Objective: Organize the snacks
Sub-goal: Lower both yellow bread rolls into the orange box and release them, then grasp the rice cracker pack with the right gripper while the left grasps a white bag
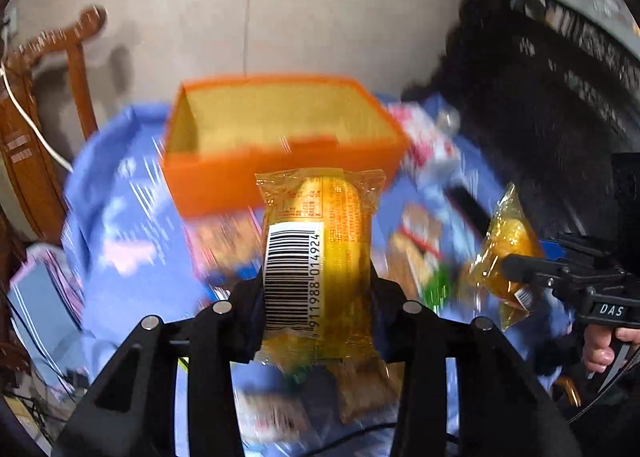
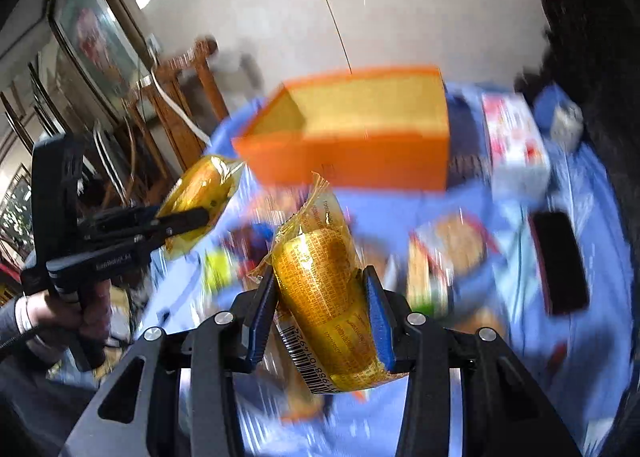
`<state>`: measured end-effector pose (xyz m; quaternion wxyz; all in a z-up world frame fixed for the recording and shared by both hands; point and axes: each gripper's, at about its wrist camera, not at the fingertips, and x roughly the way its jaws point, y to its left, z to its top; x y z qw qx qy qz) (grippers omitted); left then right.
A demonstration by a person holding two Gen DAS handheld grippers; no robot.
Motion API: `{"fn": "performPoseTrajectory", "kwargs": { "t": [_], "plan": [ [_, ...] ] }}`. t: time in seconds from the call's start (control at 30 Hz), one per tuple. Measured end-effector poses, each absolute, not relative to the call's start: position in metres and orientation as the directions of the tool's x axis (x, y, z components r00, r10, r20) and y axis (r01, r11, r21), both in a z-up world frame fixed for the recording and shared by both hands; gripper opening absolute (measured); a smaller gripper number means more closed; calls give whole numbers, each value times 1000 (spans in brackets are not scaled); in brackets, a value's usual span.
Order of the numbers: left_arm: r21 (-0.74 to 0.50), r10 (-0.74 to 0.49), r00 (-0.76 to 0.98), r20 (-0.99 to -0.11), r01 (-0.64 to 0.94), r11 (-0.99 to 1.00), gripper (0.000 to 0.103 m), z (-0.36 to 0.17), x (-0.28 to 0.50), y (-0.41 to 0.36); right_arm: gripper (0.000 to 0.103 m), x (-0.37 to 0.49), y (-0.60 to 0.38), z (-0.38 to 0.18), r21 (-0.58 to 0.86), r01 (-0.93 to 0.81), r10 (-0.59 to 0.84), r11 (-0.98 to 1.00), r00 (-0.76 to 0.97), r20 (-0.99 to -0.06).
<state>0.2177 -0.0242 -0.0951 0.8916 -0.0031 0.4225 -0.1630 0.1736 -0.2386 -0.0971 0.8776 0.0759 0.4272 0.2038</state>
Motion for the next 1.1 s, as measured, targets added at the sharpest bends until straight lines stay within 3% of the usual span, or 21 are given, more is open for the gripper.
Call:
{"fn": "performPoseTrajectory", "kwargs": {
  "t": [0.27,0.3,0.33,0.37,0.43,0.47,0.57,0.87,1.1],
  "plan": [
    [-99,-225,695,-682,217,971,42,-20,327,-13,44,287,-219,-12,239,-309,391,921,727,-565],
    [-91,-206,703,-681,198,976,54,-15,339,-13,44,305,-216,-6,228,-299,376,927,743,-554],
    [-82,-172,713,-680,159,984,83,-9,353,-12,48,318,-215,-2,214,-286,358,934,758,-546],
    [-74,-130,726,-675,109,991,98,-4,363,-10,71,331,-212,0,192,-263,325,946,770,-549],
    [-85,-105,765,-636,66,994,99,7,366,-4,87,336,-214,3,181,-214,280,960,788,-548],
    [-93,-118,775,-620,76,993,99,8,363,-1,88,333,-215,3,190,-212,282,959,797,-533],
    [-88,-115,773,-624,76,993,99,-8,348,10,88,316,-219,-14,174,-214,275,961,786,-553],
    [-72,-106,659,-745,79,994,99,-87,276,35,88,246,-231,-99,188,-155,243,970,620,-746],
    [-24,-64,605,-793,73,997,99,-115,218,52,88,179,-219,-149,162,-215,250,963,486,-838]
  ]
}}
